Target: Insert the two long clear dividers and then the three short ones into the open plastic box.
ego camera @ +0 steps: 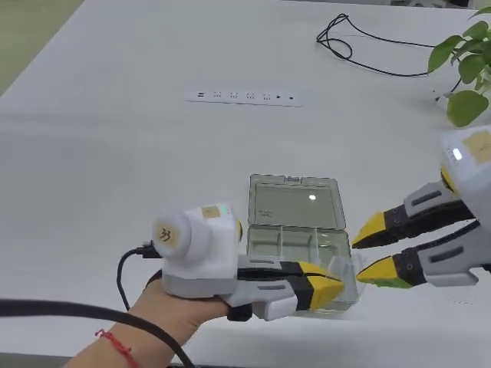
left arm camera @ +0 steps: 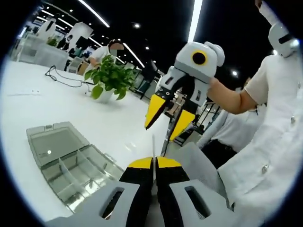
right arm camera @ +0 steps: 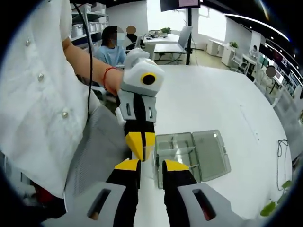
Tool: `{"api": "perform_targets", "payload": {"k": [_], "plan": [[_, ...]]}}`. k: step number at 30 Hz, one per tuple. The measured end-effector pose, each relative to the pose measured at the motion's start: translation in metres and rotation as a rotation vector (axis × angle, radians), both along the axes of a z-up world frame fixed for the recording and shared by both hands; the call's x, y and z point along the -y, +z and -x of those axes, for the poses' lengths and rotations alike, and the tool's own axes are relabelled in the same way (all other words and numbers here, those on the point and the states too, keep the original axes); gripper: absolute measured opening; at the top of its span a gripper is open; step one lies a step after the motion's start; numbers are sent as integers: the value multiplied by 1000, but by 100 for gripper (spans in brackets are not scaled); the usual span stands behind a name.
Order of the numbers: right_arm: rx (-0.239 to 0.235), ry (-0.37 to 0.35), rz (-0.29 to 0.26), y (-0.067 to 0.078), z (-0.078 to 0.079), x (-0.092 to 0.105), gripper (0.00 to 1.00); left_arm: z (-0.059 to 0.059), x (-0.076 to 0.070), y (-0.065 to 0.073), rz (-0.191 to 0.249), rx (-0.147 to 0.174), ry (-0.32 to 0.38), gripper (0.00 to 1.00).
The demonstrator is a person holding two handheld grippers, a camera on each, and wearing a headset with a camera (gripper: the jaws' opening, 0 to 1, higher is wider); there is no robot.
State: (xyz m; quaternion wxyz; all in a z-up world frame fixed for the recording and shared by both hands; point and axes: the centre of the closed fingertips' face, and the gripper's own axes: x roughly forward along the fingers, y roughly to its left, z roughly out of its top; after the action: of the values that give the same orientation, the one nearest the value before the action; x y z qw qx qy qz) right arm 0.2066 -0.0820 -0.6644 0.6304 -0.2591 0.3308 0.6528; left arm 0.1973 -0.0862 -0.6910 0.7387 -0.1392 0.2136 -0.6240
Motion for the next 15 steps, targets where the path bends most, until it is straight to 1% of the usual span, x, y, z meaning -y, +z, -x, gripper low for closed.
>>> {"api": "perform_targets", "payload": {"k": [2, 3, 4, 6, 7, 8, 9, 10, 12, 13, 15], "plan": [[-36, 27, -4, 1, 6, -1, 18, 1, 0, 2, 6, 33, -16, 0], [-56, 42, -14, 1, 8, -2, 17, 3, -1, 3, 2, 53, -26, 0], [-72, 39, -18, 2, 9, -3, 17, 4, -2, 4, 2, 78, -38, 0], [-97, 46, -26, 2, 12, -5, 15, 6, -2, 6, 3, 90, -49, 0], [-103, 47, -29, 2, 13, -6, 15, 7, -2, 9, 12, 120, -58, 0], [-105, 50, -27, 1, 14, -7, 15, 7, -3, 9, 9, 108, -58, 0], [-107, 57, -24, 0, 15, -7, 14, 7, -3, 9, 10, 107, -60, 0], [-111, 61, -22, -1, 16, -7, 13, 8, -3, 11, 17, 131, -68, 0], [-119, 65, -20, -3, 18, -8, 12, 9, -3, 11, 15, 120, -72, 0], [-125, 67, -21, -3, 19, -9, 10, 10, -3, 12, 19, 131, -77, 0], [-137, 69, -20, -4, 22, -9, 9, 10, -2, 13, 20, 128, -76, 0]]}}
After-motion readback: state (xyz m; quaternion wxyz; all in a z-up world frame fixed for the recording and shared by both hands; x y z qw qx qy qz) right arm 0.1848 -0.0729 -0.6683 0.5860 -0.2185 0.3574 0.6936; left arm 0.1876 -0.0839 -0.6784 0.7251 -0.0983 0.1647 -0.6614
